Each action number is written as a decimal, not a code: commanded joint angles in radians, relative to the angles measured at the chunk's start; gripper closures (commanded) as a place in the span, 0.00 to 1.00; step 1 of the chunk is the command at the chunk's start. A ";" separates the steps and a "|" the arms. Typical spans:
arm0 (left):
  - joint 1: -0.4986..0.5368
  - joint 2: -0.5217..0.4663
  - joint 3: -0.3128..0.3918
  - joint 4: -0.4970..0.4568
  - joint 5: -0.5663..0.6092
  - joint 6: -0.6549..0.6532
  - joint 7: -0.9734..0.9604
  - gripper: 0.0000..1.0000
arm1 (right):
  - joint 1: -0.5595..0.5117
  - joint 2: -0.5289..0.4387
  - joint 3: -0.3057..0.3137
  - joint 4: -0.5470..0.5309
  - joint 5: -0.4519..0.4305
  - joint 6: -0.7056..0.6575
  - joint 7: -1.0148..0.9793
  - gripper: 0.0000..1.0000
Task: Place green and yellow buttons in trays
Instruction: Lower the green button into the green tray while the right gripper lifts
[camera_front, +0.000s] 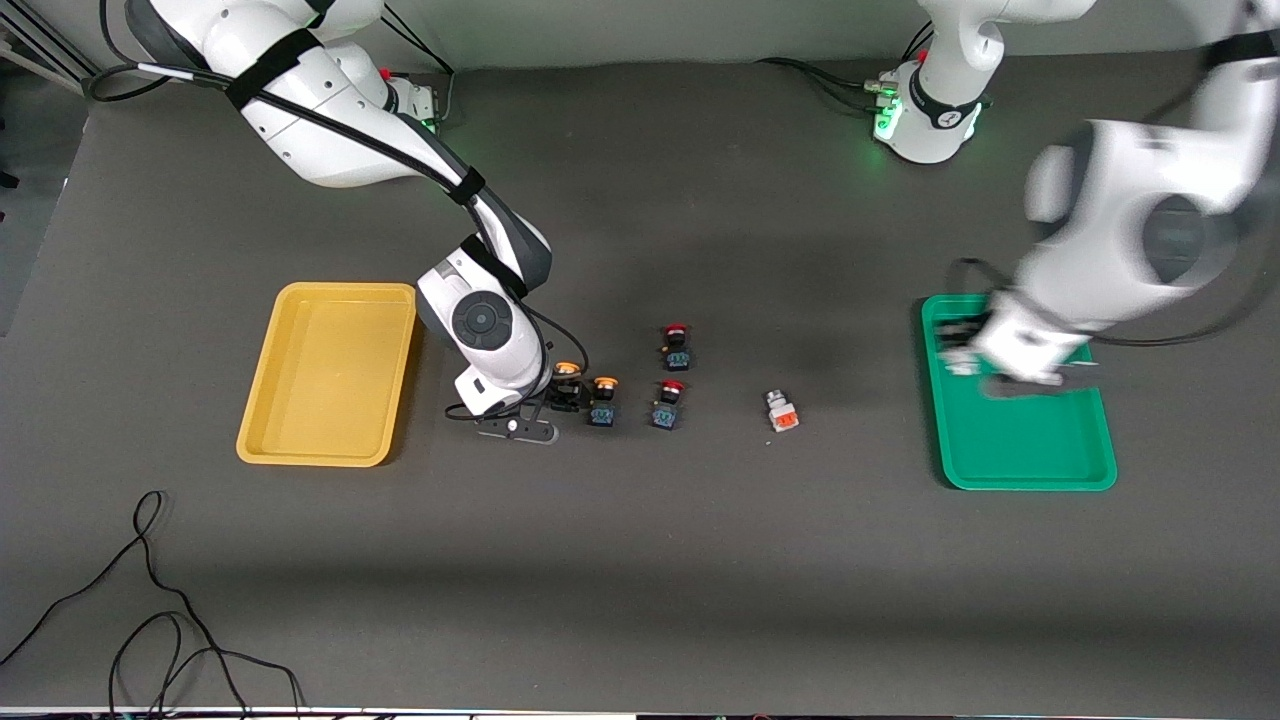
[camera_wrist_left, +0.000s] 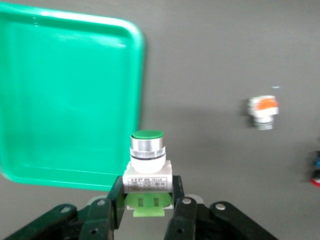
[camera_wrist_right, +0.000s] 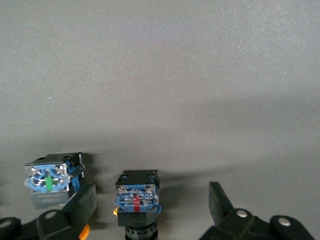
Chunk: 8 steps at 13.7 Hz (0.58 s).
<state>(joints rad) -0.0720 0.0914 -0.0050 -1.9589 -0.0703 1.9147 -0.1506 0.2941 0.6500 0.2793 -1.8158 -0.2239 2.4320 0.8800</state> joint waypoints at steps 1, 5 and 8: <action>0.109 0.016 -0.016 -0.041 -0.013 0.041 0.166 0.86 | 0.008 0.020 -0.002 0.009 -0.032 -0.001 0.030 0.00; 0.110 0.123 -0.015 -0.181 0.041 0.349 0.171 0.85 | 0.008 0.036 -0.002 0.007 -0.061 0.002 0.017 0.25; 0.110 0.230 -0.015 -0.225 0.044 0.530 0.174 0.85 | 0.005 0.036 -0.002 0.009 -0.104 0.001 0.007 1.00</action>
<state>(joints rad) 0.0456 0.2707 -0.0245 -2.1668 -0.0434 2.3661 0.0167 0.2954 0.6824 0.2795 -1.8173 -0.2969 2.4321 0.8795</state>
